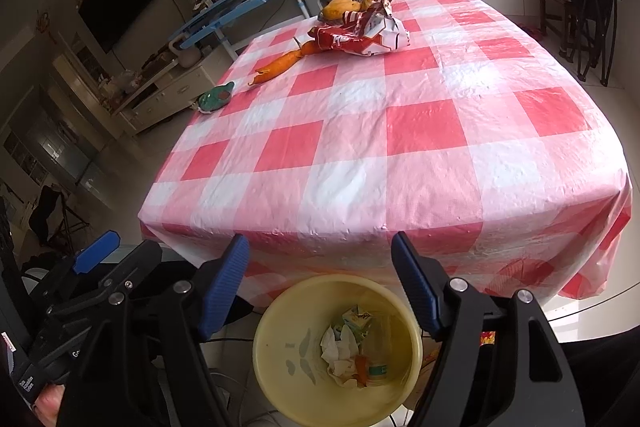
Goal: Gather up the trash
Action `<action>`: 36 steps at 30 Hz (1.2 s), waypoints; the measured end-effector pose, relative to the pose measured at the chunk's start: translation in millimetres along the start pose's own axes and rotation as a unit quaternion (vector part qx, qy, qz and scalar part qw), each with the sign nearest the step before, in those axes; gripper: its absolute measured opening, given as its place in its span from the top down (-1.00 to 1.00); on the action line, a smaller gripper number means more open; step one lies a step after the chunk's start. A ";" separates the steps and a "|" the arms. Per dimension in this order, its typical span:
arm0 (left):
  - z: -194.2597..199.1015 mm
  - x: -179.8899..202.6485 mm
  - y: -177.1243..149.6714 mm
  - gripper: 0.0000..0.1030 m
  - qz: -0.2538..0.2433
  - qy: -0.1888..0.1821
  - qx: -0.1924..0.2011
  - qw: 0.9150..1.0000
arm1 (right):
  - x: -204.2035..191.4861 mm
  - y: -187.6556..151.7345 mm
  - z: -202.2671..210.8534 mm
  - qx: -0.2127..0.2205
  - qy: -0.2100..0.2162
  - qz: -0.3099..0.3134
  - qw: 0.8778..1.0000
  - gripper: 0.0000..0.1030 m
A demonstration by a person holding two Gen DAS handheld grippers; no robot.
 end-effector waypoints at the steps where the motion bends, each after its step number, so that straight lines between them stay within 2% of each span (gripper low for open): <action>1: -0.1 -0.2 0.1 -0.62 0.000 0.000 0.000 1.000 | -0.1 0.1 0.0 0.000 0.000 0.000 1.000 -0.38; 36: 0.0 -1.9 0.3 -0.62 0.001 0.001 0.000 1.000 | -1.7 0.2 -3.3 -0.004 -0.002 0.003 1.000 -0.38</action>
Point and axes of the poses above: each gripper's, at about its wrist camera, not at the fingertips, and z roughly against the way its jaws point, x to its right, y to its top, the point moved 1 cm from there along -z, roughly the way its jaws point, and after that the axes turned 13 degrees about y, right-handed, at the moved point
